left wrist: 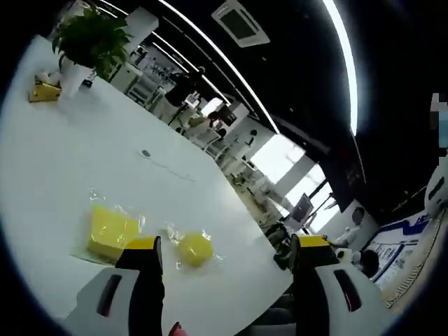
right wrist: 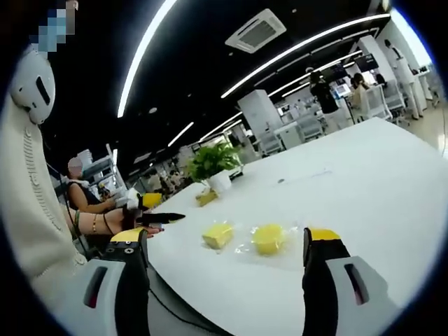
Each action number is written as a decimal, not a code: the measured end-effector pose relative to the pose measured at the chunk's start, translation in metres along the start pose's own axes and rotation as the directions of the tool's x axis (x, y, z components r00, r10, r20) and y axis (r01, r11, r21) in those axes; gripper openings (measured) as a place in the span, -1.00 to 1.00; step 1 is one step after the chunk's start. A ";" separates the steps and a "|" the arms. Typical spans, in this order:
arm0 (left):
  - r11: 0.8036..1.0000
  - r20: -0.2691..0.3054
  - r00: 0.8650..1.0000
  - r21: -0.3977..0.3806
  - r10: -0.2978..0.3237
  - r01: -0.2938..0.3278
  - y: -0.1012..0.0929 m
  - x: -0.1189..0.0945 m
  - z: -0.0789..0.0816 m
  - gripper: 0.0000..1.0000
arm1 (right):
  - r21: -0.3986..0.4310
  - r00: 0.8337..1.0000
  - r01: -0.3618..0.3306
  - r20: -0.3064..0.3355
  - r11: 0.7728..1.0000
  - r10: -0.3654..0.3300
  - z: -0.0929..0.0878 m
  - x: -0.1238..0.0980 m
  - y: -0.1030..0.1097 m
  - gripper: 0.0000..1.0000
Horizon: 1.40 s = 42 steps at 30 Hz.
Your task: Compare the silicone blocks by pressing each to a similar depth, holding the contact briefly, and releasing to observe deformation and rebound differences across the visible hardness samples.
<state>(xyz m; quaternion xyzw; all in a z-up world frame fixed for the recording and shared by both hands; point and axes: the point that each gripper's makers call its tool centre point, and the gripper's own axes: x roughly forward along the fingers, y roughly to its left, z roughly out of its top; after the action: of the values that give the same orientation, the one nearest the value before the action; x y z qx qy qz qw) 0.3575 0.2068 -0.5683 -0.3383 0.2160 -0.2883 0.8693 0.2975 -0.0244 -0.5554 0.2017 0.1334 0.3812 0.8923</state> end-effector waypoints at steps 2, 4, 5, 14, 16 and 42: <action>1.000 -0.039 0.999 0.020 0.008 -0.008 0.002 0.009 -0.007 0.49 | 0.012 1.000 -0.003 -0.005 1.000 0.003 -0.002 0.001 -0.002 0.69; 1.000 -0.100 0.995 0.021 0.024 -0.022 0.006 0.018 -0.019 0.47 | 0.021 1.000 -0.002 -0.011 1.000 0.002 -0.004 0.002 -0.004 0.70; 1.000 -0.090 0.996 0.023 0.021 -0.019 0.006 0.024 -0.018 0.46 | 0.022 1.000 -0.003 -0.012 1.000 0.004 -0.004 0.002 -0.005 0.70; 0.998 -0.196 0.979 -0.018 0.051 -0.056 0.029 0.071 -0.044 0.41 | 0.040 0.999 -0.001 -0.048 0.999 0.003 -0.007 0.011 -0.018 0.69; 0.998 -0.204 0.977 -0.014 0.061 -0.065 0.035 0.079 -0.046 0.43 | 0.043 0.998 -0.001 -0.058 0.999 0.003 -0.008 0.013 -0.021 0.68; 0.938 -0.239 0.956 -0.261 0.168 -0.230 0.097 0.155 -0.058 0.37 | 0.081 0.996 0.049 -0.075 0.996 -0.043 -0.007 0.029 -0.057 0.59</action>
<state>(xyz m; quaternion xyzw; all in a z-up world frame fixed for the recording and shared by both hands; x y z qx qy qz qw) 0.4738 0.1376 -0.7045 -0.4037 0.3805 -0.1987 0.8079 0.3502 -0.0368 -0.5899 0.2212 0.1863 0.3619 0.8862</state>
